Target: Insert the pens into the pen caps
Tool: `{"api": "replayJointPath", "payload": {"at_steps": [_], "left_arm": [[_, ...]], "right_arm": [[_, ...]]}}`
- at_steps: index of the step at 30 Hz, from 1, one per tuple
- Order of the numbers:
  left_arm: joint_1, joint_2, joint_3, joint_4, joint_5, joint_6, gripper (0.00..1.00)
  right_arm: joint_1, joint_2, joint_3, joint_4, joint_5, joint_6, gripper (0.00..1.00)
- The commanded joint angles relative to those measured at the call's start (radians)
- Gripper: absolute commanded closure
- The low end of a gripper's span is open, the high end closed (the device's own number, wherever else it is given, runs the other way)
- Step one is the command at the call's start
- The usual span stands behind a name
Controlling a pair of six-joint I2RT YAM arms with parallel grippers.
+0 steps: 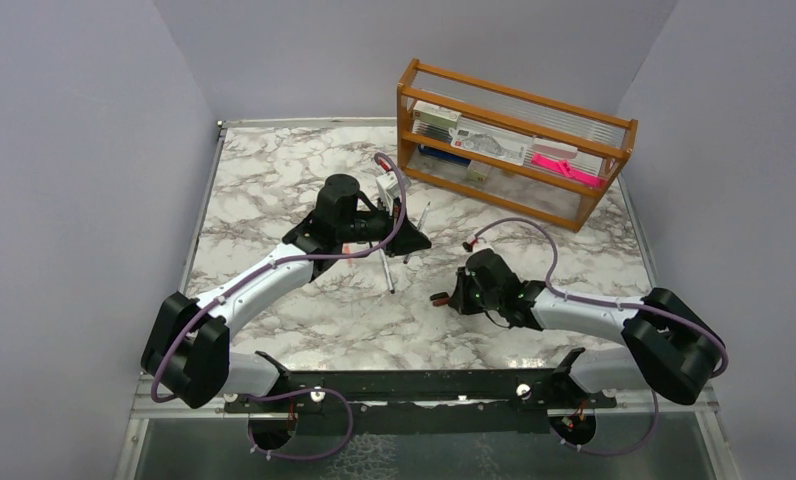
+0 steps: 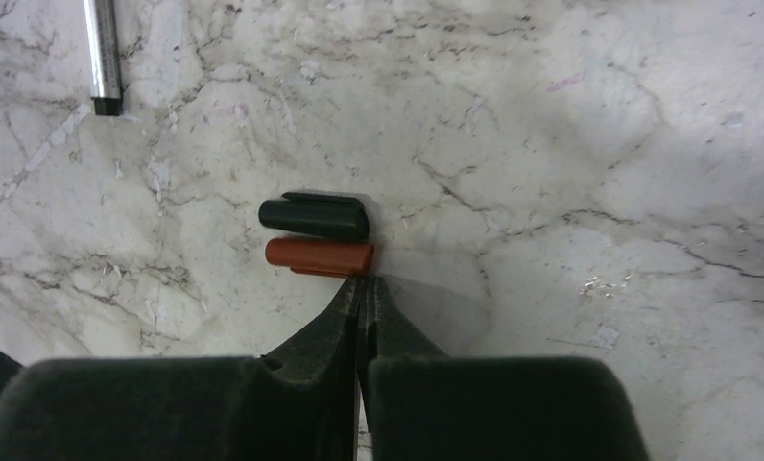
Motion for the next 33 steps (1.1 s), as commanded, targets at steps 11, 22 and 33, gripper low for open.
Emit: {"api": "replayJointPath", "payload": {"at_steps": [11, 22, 33], "left_arm": [[0.001, -0.012, -0.008, -0.010, -0.011, 0.018, 1.00], [0.001, -0.022, -0.010, -0.019, -0.031, 0.020, 1.00], [-0.001, -0.105, -0.059, 0.011, -0.264, -0.021, 1.00]], "right_arm": [[-0.066, 0.105, 0.130, 0.028, 0.019, -0.113, 0.99], [-0.066, 0.036, 0.169, -0.039, 0.150, -0.039, 0.63], [-0.030, -0.141, 0.142, -0.261, 0.369, 0.264, 0.38]]}}
